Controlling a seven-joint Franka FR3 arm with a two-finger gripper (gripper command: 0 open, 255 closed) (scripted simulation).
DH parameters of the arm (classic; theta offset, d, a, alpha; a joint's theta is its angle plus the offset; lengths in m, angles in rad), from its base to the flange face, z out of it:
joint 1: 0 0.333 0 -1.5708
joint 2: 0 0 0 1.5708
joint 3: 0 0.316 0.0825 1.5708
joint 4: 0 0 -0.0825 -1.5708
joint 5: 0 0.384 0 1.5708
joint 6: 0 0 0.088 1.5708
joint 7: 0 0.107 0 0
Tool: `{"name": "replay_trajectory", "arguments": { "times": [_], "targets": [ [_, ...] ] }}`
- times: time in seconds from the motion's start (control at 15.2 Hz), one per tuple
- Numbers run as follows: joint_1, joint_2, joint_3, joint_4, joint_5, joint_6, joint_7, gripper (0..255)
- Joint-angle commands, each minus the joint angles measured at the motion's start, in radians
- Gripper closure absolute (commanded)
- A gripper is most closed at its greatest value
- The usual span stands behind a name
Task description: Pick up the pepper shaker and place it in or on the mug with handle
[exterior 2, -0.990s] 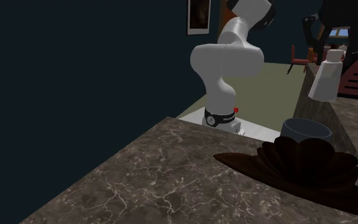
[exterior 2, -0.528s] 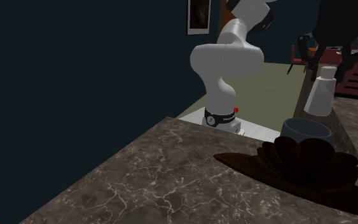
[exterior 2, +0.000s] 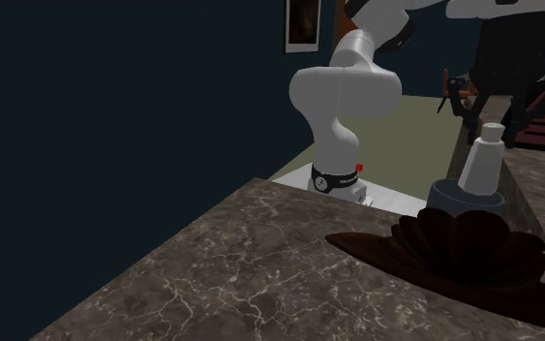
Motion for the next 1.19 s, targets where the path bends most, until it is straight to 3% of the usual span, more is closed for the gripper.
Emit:
{"name": "replay_trajectory", "arguments": {
  "times": [0.0, 0.26, 0.33, 0.66, 0.92, 1.12],
  "targets": [
    [0.001, 0.000, 0.002, -0.002, 0.002, 0.002, 0.000, 255],
    [0.001, 0.000, 0.001, -0.002, 0.002, 0.002, 0.000, 255],
    [0.001, 0.000, 0.001, -0.002, 0.001, 0.002, 0.000, 0],
    [0.001, 0.000, 0.001, -0.002, 0.002, 0.002, 0.000, 0],
    [-0.021, 0.006, -0.084, 0.106, -0.076, -0.103, 0.011, 0],
    [-0.021, 0.006, -0.084, 0.106, -0.076, -0.103, 0.011, 0]
  ]
}}
